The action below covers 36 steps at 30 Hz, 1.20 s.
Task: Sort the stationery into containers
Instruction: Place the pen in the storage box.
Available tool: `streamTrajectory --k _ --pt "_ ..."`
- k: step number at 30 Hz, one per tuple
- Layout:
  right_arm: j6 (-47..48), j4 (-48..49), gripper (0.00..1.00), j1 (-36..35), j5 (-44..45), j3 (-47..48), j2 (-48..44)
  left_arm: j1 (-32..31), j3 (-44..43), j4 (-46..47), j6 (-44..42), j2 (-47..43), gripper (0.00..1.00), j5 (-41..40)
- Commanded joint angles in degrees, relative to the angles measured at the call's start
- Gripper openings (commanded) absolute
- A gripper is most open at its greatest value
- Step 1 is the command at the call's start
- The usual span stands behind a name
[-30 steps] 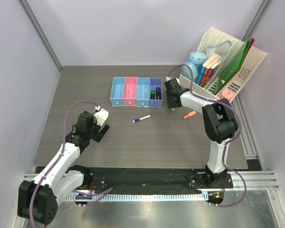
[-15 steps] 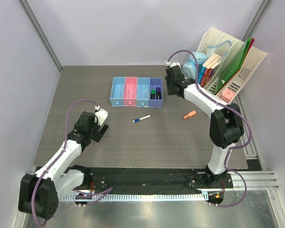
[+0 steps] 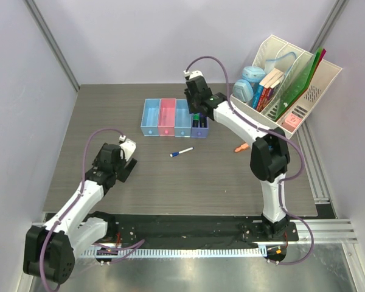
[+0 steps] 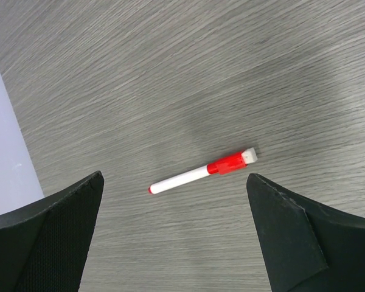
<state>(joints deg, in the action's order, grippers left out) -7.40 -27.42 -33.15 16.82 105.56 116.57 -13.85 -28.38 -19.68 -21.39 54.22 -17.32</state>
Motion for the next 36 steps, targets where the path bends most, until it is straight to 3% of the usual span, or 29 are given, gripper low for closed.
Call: streamTrajectory --k 1,15,17,18,21,24,27,31,36 --pt "-0.5 0.4 0.01 -1.0 -2.7 4.8 4.2 0.4 -1.0 -1.4 0.2 -2.1 1.0 -1.6" --pt "-1.1 1.9 0.01 -3.6 -4.9 10.2 12.5 0.5 -0.3 -2.2 -0.1 -3.4 1.0 -2.2" --pt "-0.9 1.8 0.15 -3.7 -4.9 10.2 13.0 0.5 -0.4 -2.4 -0.1 -3.6 1.0 -2.1" --pt "-0.5 1.8 0.3 -3.7 -4.9 10.1 12.9 0.5 -0.4 -2.4 -0.1 -3.5 1.0 -2.0" --pt "0.5 1.8 0.5 -3.7 -4.7 9.2 12.2 0.5 -0.7 -2.5 -0.2 -3.6 1.0 -1.8" --pt "2.6 1.6 0.63 -3.8 -4.7 7.6 10.4 0.5 -0.7 -2.5 -0.1 -3.8 1.0 -1.7" --pt "6.9 0.6 0.69 -3.7 -5.3 5.5 7.5 0.5 -0.4 -2.6 -0.1 -4.1 1.0 -1.5" --pt "17.6 -4.6 0.69 -3.8 -9.3 2.0 1.0 0.4 -0.1 -3.0 -0.5 -5.3 1.0 -1.6" --pt "41.6 -9.7 0.69 -2.2 -11.2 -11.7 -13.2 0.6 0.3 -3.9 -0.6 -7.4 1.0 -1.1"
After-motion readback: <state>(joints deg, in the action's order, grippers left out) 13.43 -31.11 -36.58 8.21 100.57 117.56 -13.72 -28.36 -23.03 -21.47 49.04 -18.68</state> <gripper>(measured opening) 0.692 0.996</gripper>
